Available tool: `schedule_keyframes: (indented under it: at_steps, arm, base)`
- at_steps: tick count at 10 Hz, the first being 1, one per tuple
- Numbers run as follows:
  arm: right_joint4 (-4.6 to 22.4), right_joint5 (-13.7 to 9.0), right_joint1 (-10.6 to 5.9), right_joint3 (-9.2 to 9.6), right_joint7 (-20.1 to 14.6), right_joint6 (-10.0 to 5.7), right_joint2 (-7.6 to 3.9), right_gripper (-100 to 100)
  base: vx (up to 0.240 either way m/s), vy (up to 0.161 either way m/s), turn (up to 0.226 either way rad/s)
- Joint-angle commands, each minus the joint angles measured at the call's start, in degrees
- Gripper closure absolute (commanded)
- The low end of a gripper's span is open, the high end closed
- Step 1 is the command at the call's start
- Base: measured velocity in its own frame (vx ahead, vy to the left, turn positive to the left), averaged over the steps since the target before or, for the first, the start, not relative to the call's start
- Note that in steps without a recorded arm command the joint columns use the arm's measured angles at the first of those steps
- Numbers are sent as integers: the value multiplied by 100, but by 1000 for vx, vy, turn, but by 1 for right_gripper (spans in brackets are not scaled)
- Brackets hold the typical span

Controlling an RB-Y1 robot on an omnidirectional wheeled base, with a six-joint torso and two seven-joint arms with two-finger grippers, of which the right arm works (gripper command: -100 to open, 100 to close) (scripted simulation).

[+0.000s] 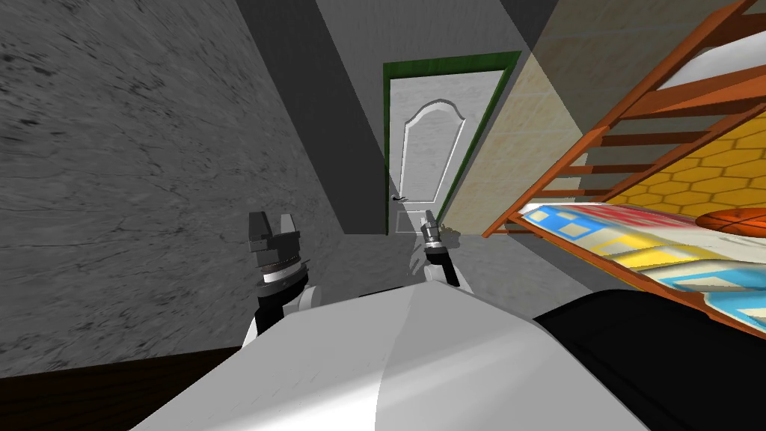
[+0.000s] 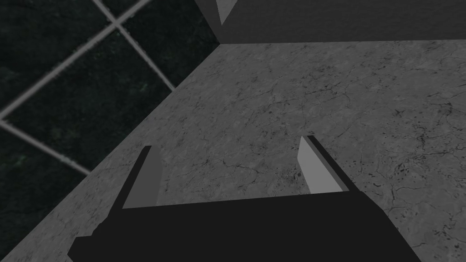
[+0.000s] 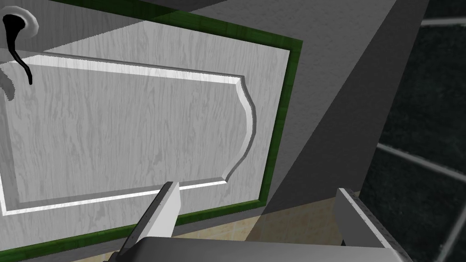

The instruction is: Pull the door open

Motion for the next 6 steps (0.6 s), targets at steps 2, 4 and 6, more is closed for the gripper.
schedule_keyframes:
  at_steps: [2,4,6]
  arm:
    - [386,-22,-162,-105,-53,-74,-87,-100]
    - [714,-32,-308,-183,-84,-126,-144,-100]
    - [882,-38,-383,-223,-100,-153,-173,-100]
  base:
    - [93,-4,35]
    - [86,9,45]
    - [75,15,25]
